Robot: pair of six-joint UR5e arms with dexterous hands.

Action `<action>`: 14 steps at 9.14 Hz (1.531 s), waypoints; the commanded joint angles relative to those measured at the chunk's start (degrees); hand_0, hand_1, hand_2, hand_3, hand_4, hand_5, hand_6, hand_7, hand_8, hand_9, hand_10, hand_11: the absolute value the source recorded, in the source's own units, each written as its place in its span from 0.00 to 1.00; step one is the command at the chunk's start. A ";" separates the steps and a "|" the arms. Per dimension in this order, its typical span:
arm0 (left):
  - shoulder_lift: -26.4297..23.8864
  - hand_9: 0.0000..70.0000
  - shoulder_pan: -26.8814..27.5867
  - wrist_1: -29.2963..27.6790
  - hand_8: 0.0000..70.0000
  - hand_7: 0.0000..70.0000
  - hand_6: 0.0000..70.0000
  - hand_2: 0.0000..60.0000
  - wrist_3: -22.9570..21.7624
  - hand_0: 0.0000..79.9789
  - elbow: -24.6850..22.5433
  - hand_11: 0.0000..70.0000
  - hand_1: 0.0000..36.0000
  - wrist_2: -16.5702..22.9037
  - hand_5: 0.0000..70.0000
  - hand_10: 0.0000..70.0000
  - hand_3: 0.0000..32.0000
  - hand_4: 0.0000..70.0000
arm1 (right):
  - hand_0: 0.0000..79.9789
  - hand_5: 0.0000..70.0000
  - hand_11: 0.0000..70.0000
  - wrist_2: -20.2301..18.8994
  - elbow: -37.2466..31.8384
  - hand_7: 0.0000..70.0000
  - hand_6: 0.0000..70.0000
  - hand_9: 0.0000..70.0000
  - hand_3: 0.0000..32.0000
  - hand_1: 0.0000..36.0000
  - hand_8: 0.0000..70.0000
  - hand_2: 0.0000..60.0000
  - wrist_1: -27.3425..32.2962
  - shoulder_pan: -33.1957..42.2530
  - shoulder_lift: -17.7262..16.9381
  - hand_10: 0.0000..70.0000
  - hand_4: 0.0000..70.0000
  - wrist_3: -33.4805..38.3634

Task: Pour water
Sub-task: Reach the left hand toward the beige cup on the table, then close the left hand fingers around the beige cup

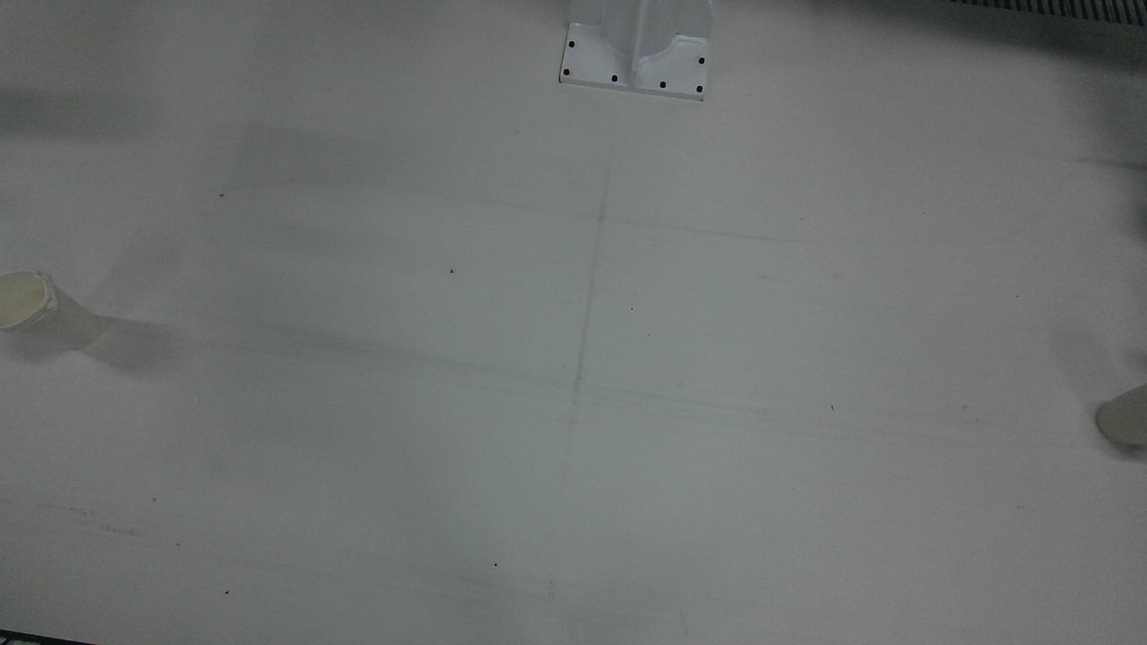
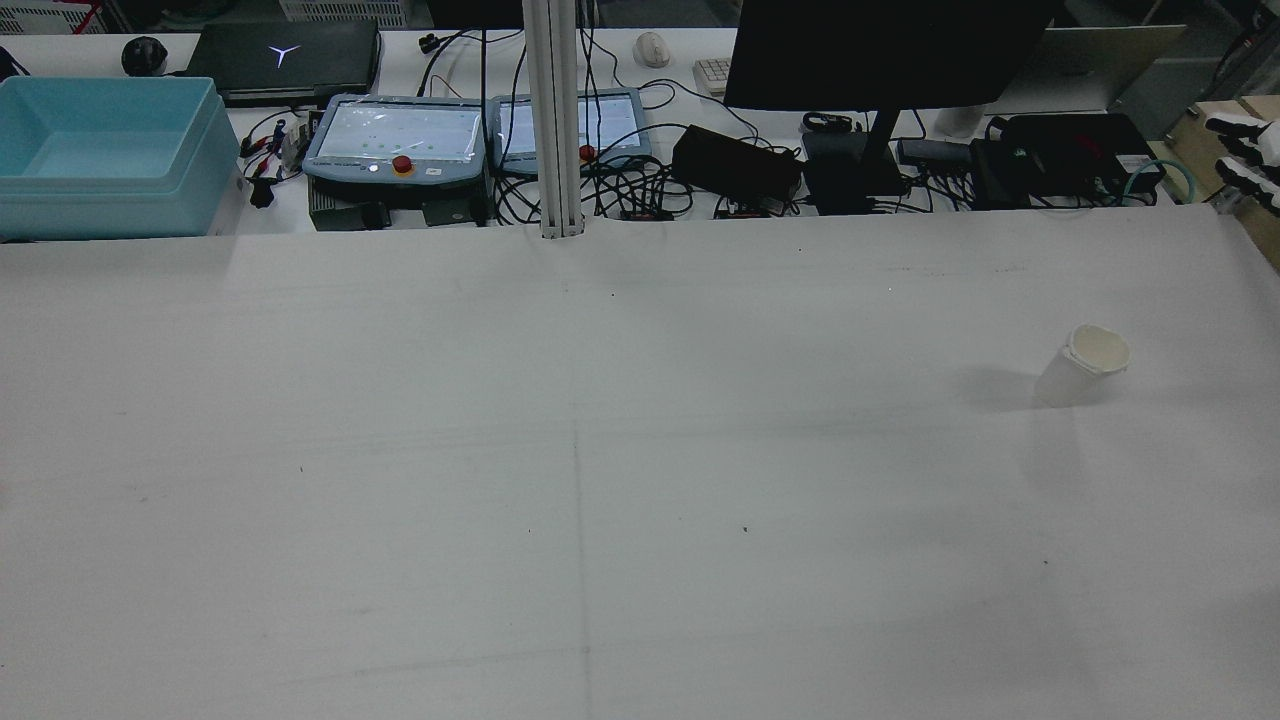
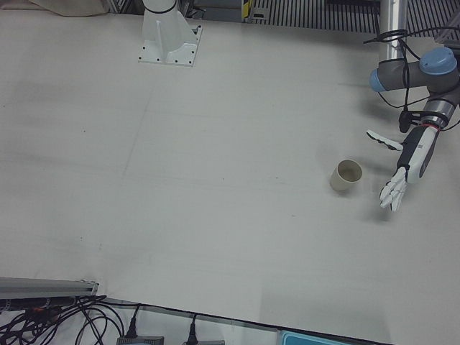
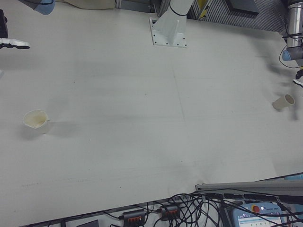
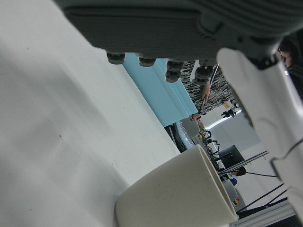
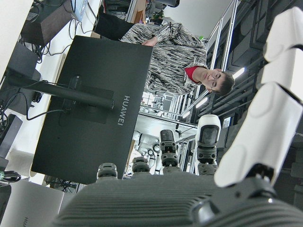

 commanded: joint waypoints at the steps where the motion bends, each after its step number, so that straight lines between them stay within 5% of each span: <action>1: -0.58 0.01 1.27 -0.23 0.00 0.17 0.02 0.00 2.74 0.56 1.99 0.02 0.10 -1.73 0.00 0.00 0.29 0.22 | 0.59 1.00 0.05 0.09 0.61 0.29 0.15 0.07 0.00 0.36 0.05 0.22 -0.05 -0.67 0.00 0.02 0.16 -0.08; 6: -0.67 0.00 5.48 -0.50 0.00 0.13 0.00 0.00 3.36 0.48 2.35 0.00 0.02 -6.13 0.00 0.00 0.39 0.16 | 0.59 0.98 0.05 0.09 0.79 0.29 0.14 0.07 0.00 0.36 0.05 0.20 -0.05 -1.38 0.00 0.02 0.15 -0.08; 11: -1.81 0.01 8.99 -0.50 0.00 0.17 0.00 0.00 3.81 0.59 2.26 0.00 0.19 -8.42 0.00 0.00 0.38 0.19 | 0.59 0.99 0.05 0.09 0.70 0.29 0.14 0.07 0.00 0.34 0.05 0.19 -0.05 -1.47 0.00 0.03 0.15 -0.25; 14: -2.08 0.01 12.51 -0.50 0.00 0.17 0.00 0.00 3.72 0.59 2.17 0.00 0.20 -12.01 0.00 0.00 0.39 0.19 | 0.58 1.00 0.05 0.09 0.70 0.29 0.14 0.07 0.00 0.34 0.05 0.19 -0.05 -1.55 0.00 0.03 0.15 -0.25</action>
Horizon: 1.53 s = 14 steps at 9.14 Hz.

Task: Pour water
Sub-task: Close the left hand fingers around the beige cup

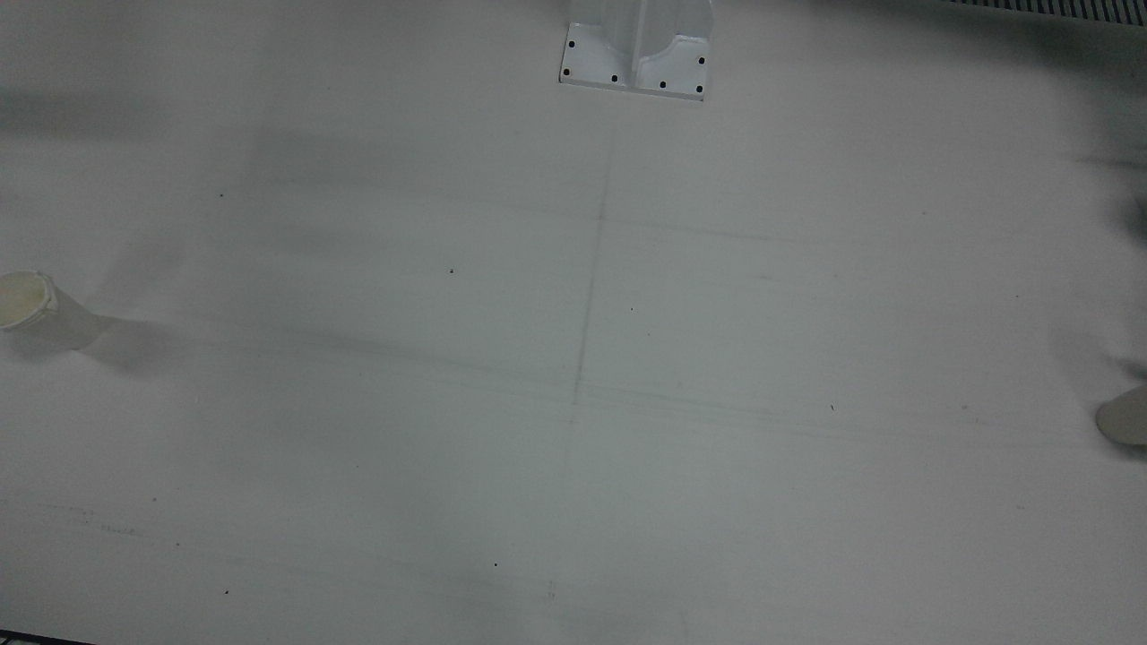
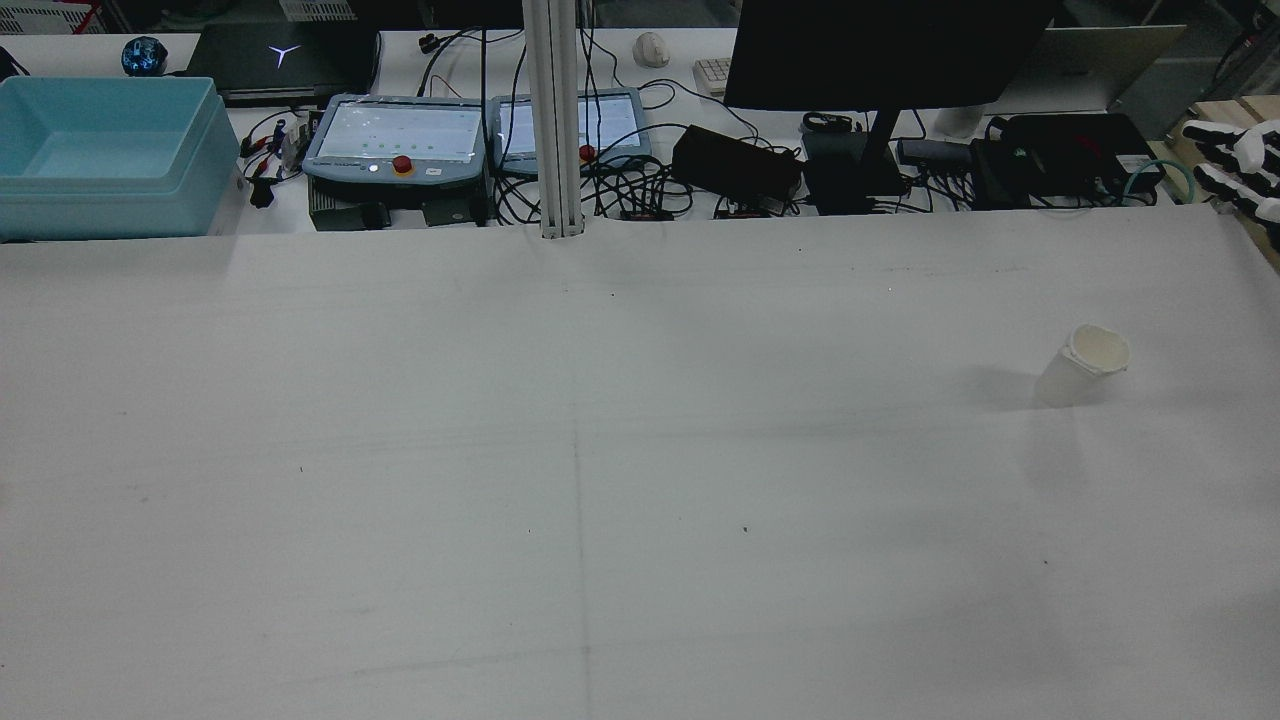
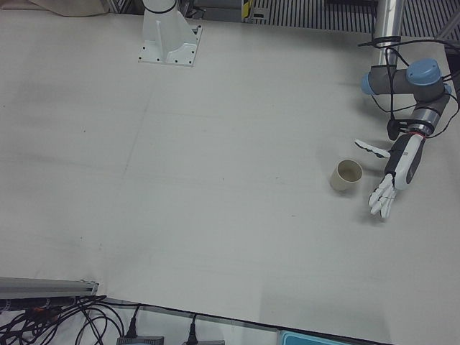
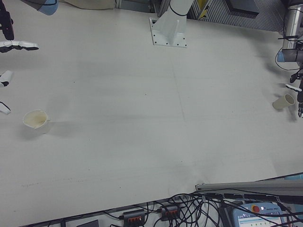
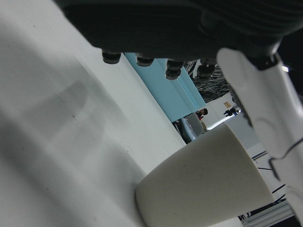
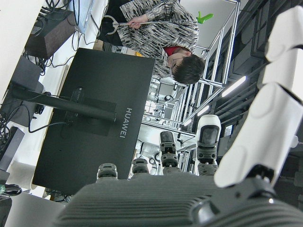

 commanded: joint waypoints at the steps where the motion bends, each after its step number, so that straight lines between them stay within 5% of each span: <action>1: -0.60 0.01 4.20 0.02 0.00 0.17 0.00 0.00 -0.04 0.59 -0.14 0.00 0.22 -3.12 0.00 0.00 0.40 0.18 | 0.58 1.00 0.05 0.00 0.00 0.29 0.14 0.07 0.00 0.34 0.05 0.20 0.00 0.06 0.00 0.03 0.15 0.00; 5: -1.84 0.02 7.38 0.02 0.00 0.18 0.01 0.00 -0.65 0.61 -0.32 0.00 0.26 -6.46 0.00 0.00 0.33 0.19 | 0.58 0.98 0.05 0.00 -0.09 0.28 0.14 0.06 0.00 0.33 0.04 0.18 0.00 0.06 -0.26 0.03 0.14 0.08; 6: -1.93 0.02 7.38 -0.06 0.00 0.19 0.01 0.00 -1.09 0.62 -0.32 0.00 0.29 -6.64 0.11 0.00 0.24 0.19 | 0.58 0.96 0.05 0.09 -0.18 0.28 0.13 0.06 0.00 0.33 0.04 0.18 0.09 0.06 -0.44 0.02 0.14 0.08; 7: -1.93 0.02 7.38 0.02 0.00 0.18 0.02 0.00 -2.40 0.64 -0.32 0.01 0.31 -8.29 0.61 0.00 0.00 0.21 | 0.58 0.96 0.05 0.09 -0.18 0.27 0.13 0.06 0.00 0.33 0.04 0.18 0.00 0.06 -0.44 0.02 0.14 0.08; 8: -1.84 0.02 7.46 0.11 0.00 0.19 0.05 0.00 -3.11 0.65 -0.32 0.02 0.31 -9.26 1.00 0.00 0.00 0.32 | 0.58 0.97 0.05 0.09 -0.27 0.27 0.13 0.06 0.00 0.33 0.04 0.18 0.09 0.15 -0.44 0.03 0.13 0.17; 9: -1.93 0.02 7.46 0.29 0.00 0.23 0.07 0.00 -3.29 0.66 -0.32 0.02 0.30 -9.36 1.00 0.01 0.00 0.39 | 0.58 0.95 0.05 0.09 -0.27 0.26 0.13 0.06 0.00 0.33 0.04 0.17 0.00 0.15 -0.44 0.03 0.13 0.17; 12: -2.28 0.05 7.46 1.77 0.02 0.35 0.13 0.00 -4.86 0.66 -0.41 0.03 0.23 -9.36 1.00 0.02 0.00 0.84 | 0.58 0.93 0.05 0.09 -0.35 0.25 0.12 0.06 0.00 0.33 0.04 0.17 0.00 0.24 -0.53 0.02 0.13 0.17; 13: -2.45 0.06 7.38 2.48 0.04 0.38 0.17 0.00 -6.00 0.72 -0.41 0.05 0.32 -9.45 1.00 0.03 0.00 1.00 | 0.58 0.92 0.05 0.09 -0.35 0.25 0.12 0.06 0.00 0.33 0.04 0.17 0.00 0.15 -0.53 0.02 0.13 0.17; 14: -2.63 0.07 7.46 2.66 0.06 0.40 0.19 0.11 -6.19 0.93 -0.50 0.09 0.59 -9.45 1.00 0.05 0.00 1.00 | 0.58 0.90 0.06 0.09 -0.35 0.25 0.12 0.06 0.00 0.33 0.04 0.17 0.09 0.15 -0.53 0.03 0.13 0.17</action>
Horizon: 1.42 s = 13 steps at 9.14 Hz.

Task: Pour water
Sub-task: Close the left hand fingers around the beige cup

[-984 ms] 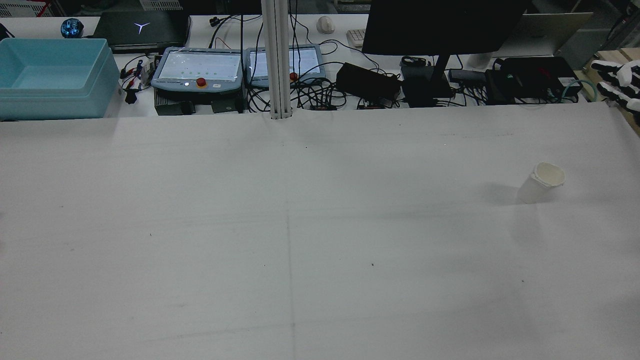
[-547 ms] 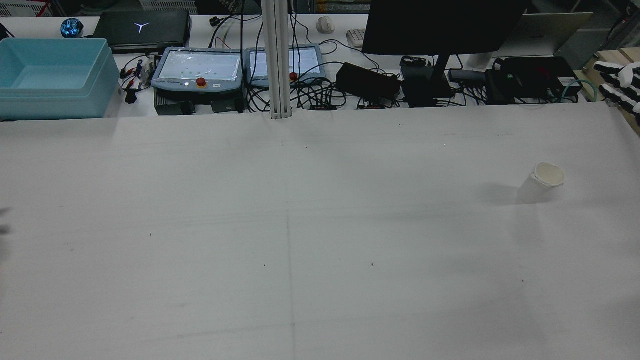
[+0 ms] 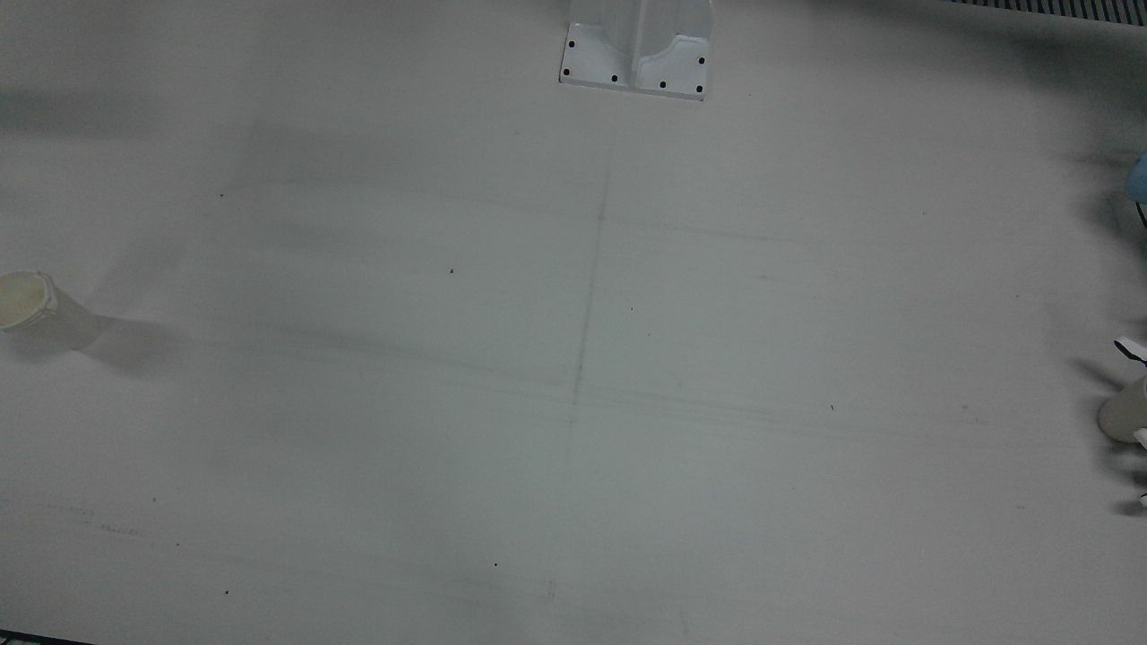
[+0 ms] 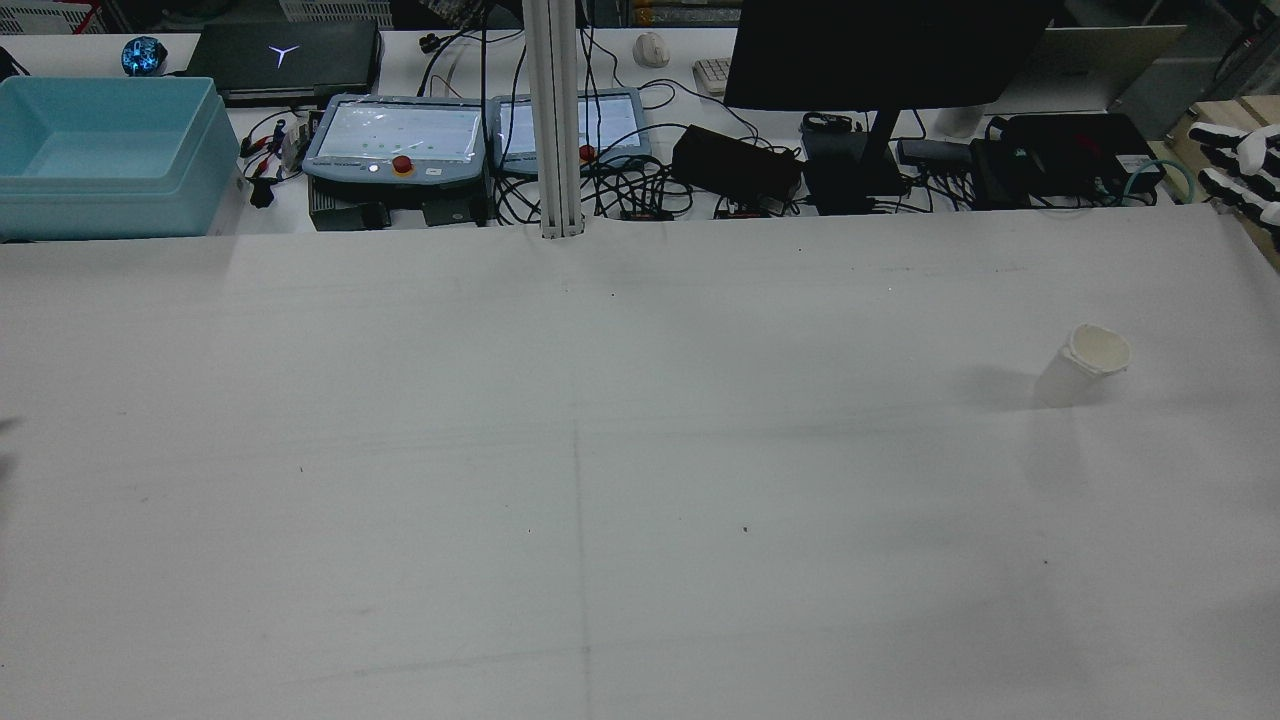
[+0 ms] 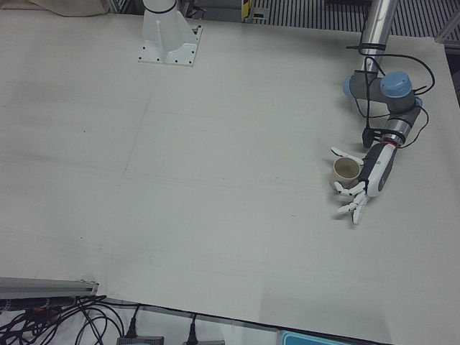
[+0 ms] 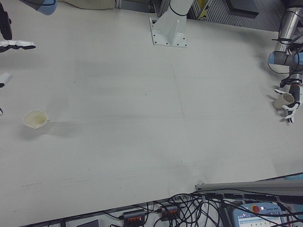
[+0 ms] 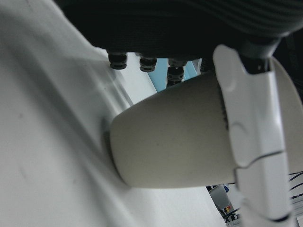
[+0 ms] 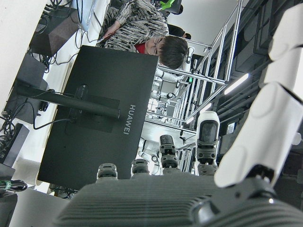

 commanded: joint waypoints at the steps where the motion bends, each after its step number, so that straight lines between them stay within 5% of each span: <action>1: -0.41 0.07 -0.06 1.13 0.06 0.39 0.19 0.54 -1.55 1.00 -0.11 0.10 0.82 -0.08 1.00 0.05 0.00 1.00 | 0.58 0.90 0.05 0.00 -0.01 0.24 0.12 0.05 0.00 0.32 0.04 0.17 0.06 0.06 -0.02 0.03 0.13 0.00; 2: -0.41 0.07 -0.06 1.13 0.06 0.39 0.20 1.00 -2.07 1.00 -0.11 0.12 0.99 -0.08 1.00 0.06 0.00 1.00 | 0.58 0.90 0.05 0.00 -0.01 0.24 0.11 0.05 0.00 0.32 0.04 0.16 0.06 0.14 -0.02 0.03 0.13 0.18; 7: -0.32 0.06 -0.06 8.84 0.05 0.39 0.19 1.00 -10.85 0.89 -5.37 0.11 1.00 -0.08 1.00 0.06 0.00 1.00 | 0.58 0.88 0.05 0.00 0.16 0.23 0.11 0.06 0.00 0.32 0.04 0.16 0.24 0.67 -0.46 0.02 0.11 0.62; 8: -0.32 0.06 -0.06 11.56 0.06 0.39 0.19 1.00 -13.04 0.93 -7.73 0.11 1.00 0.01 1.00 0.06 0.00 1.00 | 0.58 0.85 0.05 -0.17 -0.79 0.22 0.10 0.05 0.00 0.32 0.04 0.15 0.24 0.59 -1.59 0.03 0.10 0.62; 10: -0.24 0.06 0.03 15.27 0.05 0.39 0.18 1.00 -17.09 1.00 -11.17 0.11 1.00 0.10 1.00 0.06 0.00 1.00 | 0.58 0.79 0.05 -0.44 -10.34 0.19 0.10 0.04 0.00 0.31 0.04 0.15 6.95 -0.11 -2.66 0.02 0.10 -0.78; 11: -0.24 0.06 -0.06 17.19 0.05 0.38 0.17 1.00 -19.72 0.96 -12.66 0.11 1.00 0.10 1.00 0.06 0.00 1.00 | 0.57 0.49 0.08 -0.35 -18.47 0.13 0.08 0.02 0.00 0.29 0.03 0.13 13.27 -0.38 -1.70 0.04 0.09 -1.40; 12: 0.11 0.06 -0.06 20.17 0.05 0.38 0.18 1.00 -21.57 0.97 -16.33 0.11 1.00 0.10 1.00 0.06 0.00 1.00 | 0.57 0.46 0.07 -0.61 -29.95 0.13 0.09 0.02 0.00 0.29 0.03 0.13 20.12 -0.73 0.48 0.04 0.11 -2.19; 13: 0.38 0.06 -0.06 23.42 0.05 0.38 0.17 1.00 -22.98 1.00 -20.20 0.11 1.00 0.01 1.00 0.05 0.00 1.00 | 0.58 0.67 0.06 -0.44 -40.08 0.19 0.13 0.04 0.00 0.31 0.05 0.17 26.98 -1.86 4.42 0.03 0.18 -4.20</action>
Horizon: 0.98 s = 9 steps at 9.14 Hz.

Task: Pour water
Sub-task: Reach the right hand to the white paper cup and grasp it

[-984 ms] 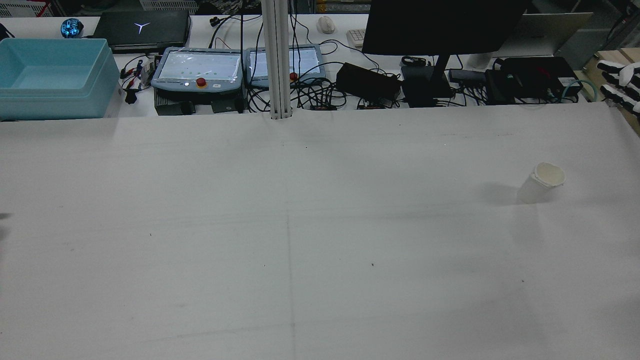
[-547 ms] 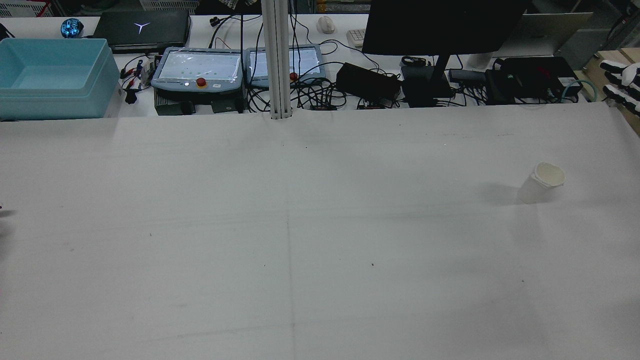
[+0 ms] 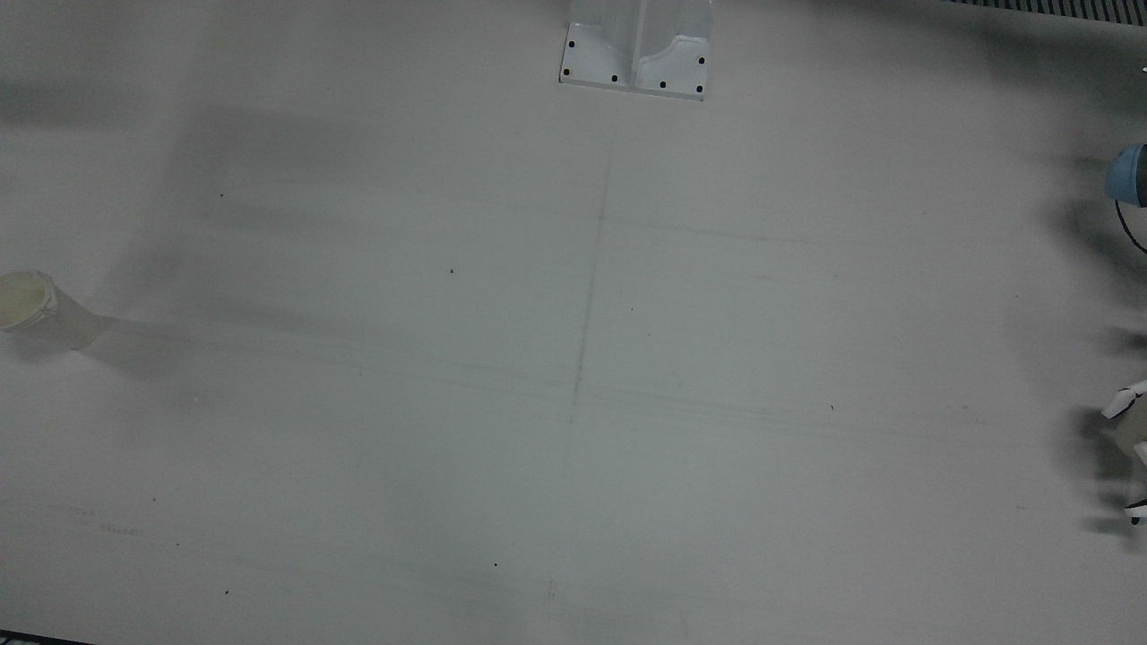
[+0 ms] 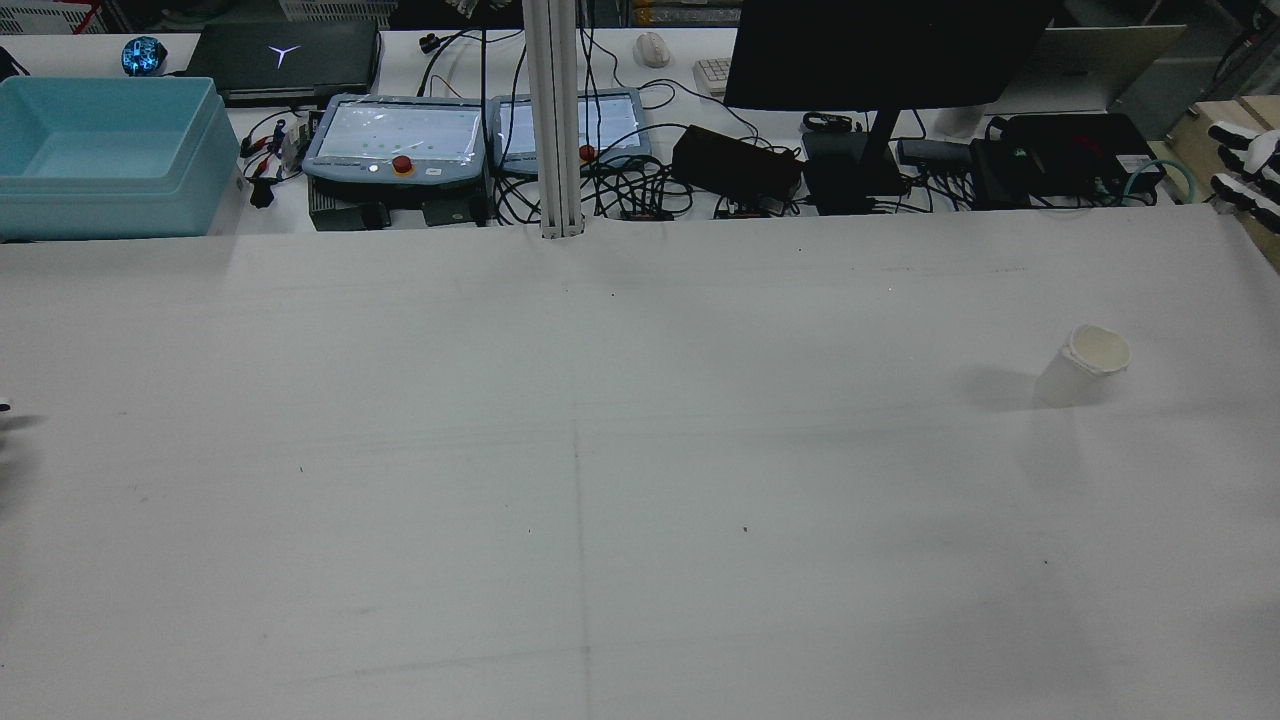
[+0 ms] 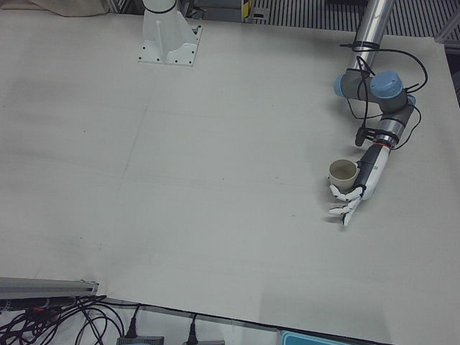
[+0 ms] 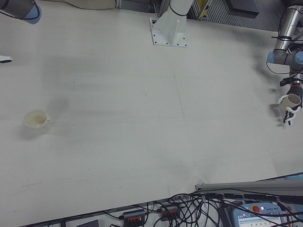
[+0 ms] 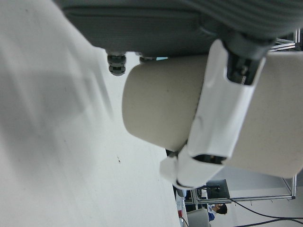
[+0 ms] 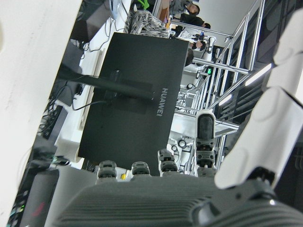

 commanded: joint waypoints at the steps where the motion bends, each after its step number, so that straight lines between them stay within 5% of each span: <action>1: 0.50 0.06 -0.02 9.20 0.05 0.38 0.17 1.00 -5.18 1.00 -10.10 0.11 1.00 -0.15 1.00 0.05 0.00 1.00 | 0.58 0.64 0.07 -0.01 -29.40 0.20 0.13 0.05 0.00 0.32 0.05 0.19 17.82 -4.03 10.33 0.04 0.19 -3.28; 2: 0.50 0.06 -0.02 10.09 0.05 0.38 0.17 1.00 -5.37 0.99 -11.25 0.11 1.00 -0.15 1.00 0.05 0.00 1.00 | 0.60 0.77 0.06 0.16 -33.04 0.24 0.16 0.06 0.00 0.41 0.06 0.24 18.02 -8.15 13.50 0.03 0.21 -4.42; 4: 1.99 0.06 -0.11 10.28 0.05 0.39 0.17 1.00 -5.89 1.00 -12.93 0.11 1.00 -0.24 1.00 0.05 0.00 1.00 | 0.62 0.68 0.02 0.86 -31.68 0.18 0.13 0.03 0.00 0.44 0.04 0.19 18.19 -10.47 14.24 0.00 0.16 -10.72; 5: 3.56 0.06 -0.19 10.10 0.05 0.38 0.17 1.00 -6.68 1.00 -13.02 0.11 1.00 -0.68 1.00 0.05 0.00 1.00 | 0.63 0.70 0.01 1.04 -29.14 0.17 0.12 0.02 0.00 0.45 0.04 0.17 18.20 -10.47 11.80 0.00 0.15 -11.10; 7: 5.42 0.05 -0.11 9.05 0.04 0.36 0.16 1.00 -7.30 0.92 -13.02 0.11 1.00 -2.26 1.00 0.05 0.00 1.00 | 0.65 0.36 0.01 0.87 -26.13 0.12 0.07 0.00 0.00 0.48 0.03 0.07 18.11 -10.47 8.10 0.00 0.09 -11.45; 9: 5.43 0.05 -0.11 8.79 0.04 0.36 0.15 1.00 -7.30 0.89 -13.02 0.11 1.00 -2.35 1.00 0.05 0.00 1.00 | 0.63 0.36 0.00 0.69 -26.13 0.13 0.07 0.00 0.00 0.41 0.02 0.02 18.02 -10.65 8.09 0.00 0.10 -13.38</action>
